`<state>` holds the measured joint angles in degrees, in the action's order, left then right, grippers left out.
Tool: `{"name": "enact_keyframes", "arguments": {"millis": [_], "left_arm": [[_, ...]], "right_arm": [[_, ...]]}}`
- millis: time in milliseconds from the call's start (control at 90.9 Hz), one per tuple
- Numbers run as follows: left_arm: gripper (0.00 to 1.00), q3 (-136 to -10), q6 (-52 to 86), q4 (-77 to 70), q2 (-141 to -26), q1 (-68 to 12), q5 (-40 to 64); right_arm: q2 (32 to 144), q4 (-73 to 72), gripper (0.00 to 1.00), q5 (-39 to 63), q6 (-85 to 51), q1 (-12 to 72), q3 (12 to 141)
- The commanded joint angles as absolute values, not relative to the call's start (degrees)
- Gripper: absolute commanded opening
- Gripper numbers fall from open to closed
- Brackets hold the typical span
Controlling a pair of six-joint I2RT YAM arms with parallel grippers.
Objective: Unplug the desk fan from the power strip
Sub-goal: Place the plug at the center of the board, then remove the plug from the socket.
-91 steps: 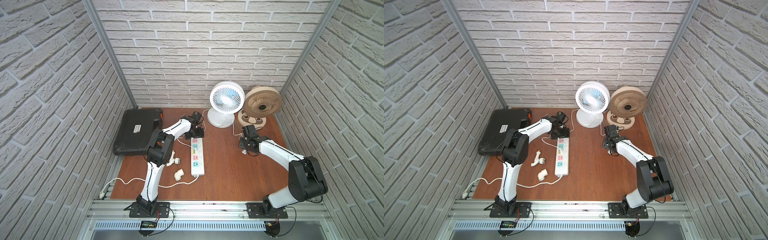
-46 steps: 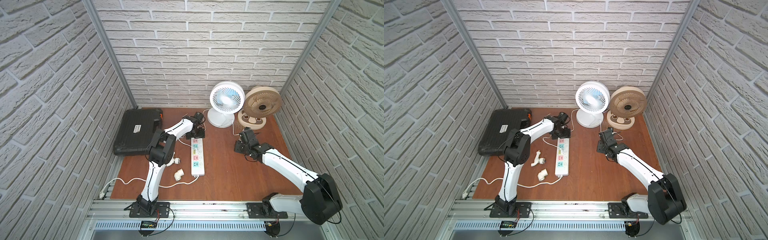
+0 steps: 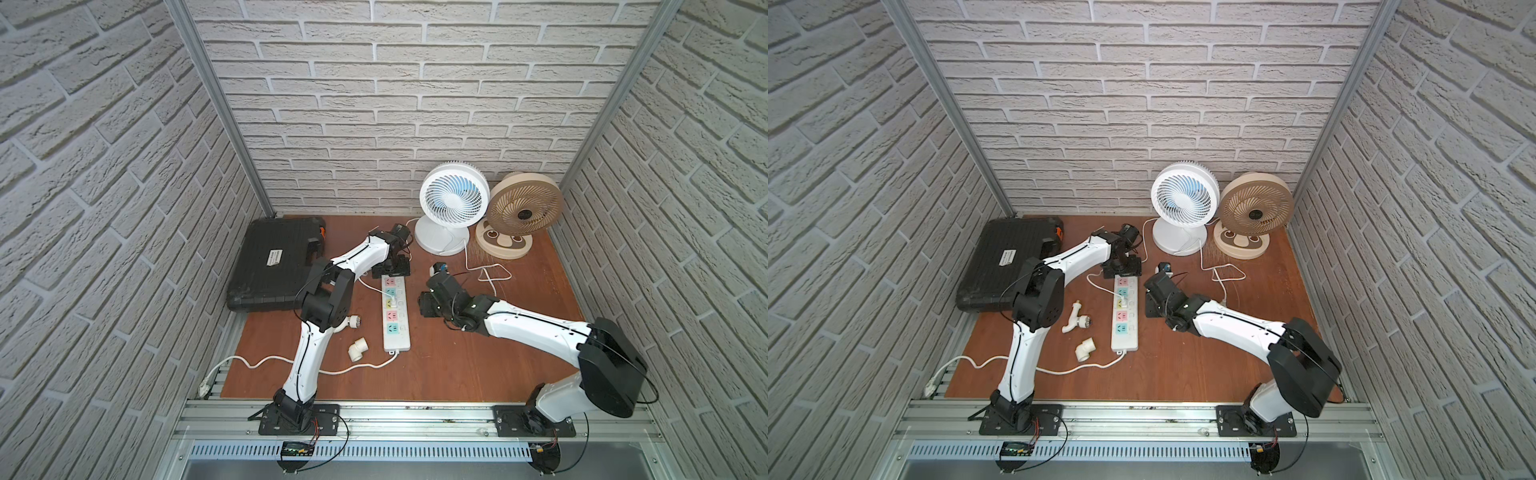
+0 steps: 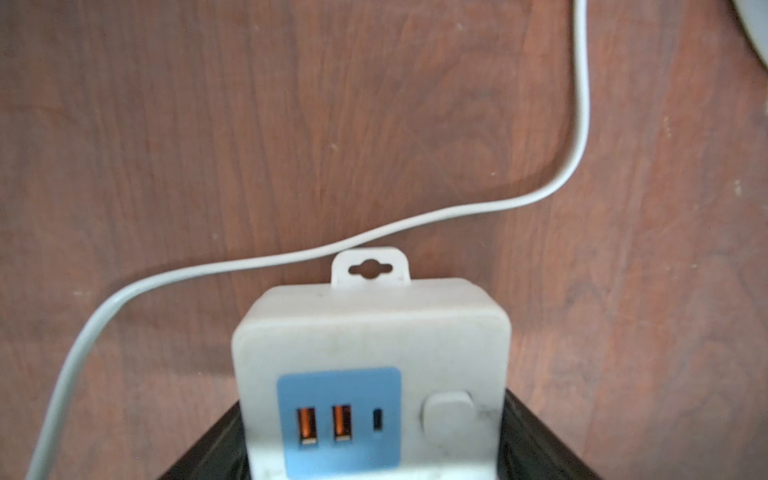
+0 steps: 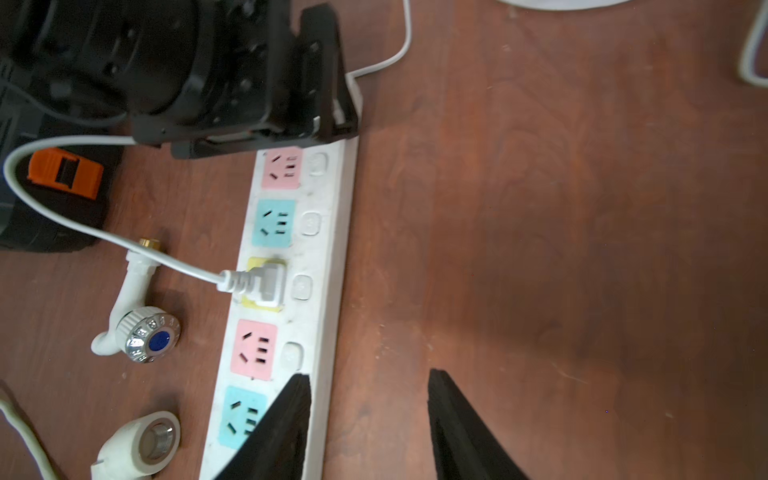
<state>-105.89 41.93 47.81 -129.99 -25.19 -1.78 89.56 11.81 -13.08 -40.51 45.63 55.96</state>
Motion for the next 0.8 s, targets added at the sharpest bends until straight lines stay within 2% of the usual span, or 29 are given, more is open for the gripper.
{"name": "enact_keyframes", "arguments": {"millis": [0,275,792], "left_arm": [[0.0,-103.8,44.8,57.2,-135.3,-24.4,-4.0],[0.0,-104.1,43.7,58.3,-135.7,-24.5,-5.5],[0.0,-104.2,42.8,58.4,-135.8,-24.8,-6.0]], "right_arm": [[94.9,7.6,0.5,-14.2,-40.8,49.1,61.0],[105.4,9.3,0.5,-16.1,-38.3,52.3,70.4],[112.9,16.4,0.43,-23.2,-35.3,52.3,78.8]]}}
